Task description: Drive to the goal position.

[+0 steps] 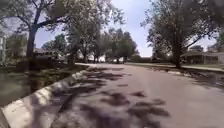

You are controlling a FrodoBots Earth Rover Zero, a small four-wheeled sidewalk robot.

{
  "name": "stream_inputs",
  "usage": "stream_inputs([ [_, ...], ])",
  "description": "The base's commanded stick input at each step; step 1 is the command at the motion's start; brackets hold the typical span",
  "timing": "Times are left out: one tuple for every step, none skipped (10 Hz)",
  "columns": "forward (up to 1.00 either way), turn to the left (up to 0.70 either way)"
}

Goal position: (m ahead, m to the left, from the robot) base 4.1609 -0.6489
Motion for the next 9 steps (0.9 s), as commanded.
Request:
stream_inputs([
  [0.70,0.00],
  [0.70,0.00],
  [0.70,0.00],
  [0.70,0.00],
  [0.70,0.00],
  [0.70,0.00],
  [0.70,0.00],
  [0.70,0.00],
  [0.70,0.00],
])
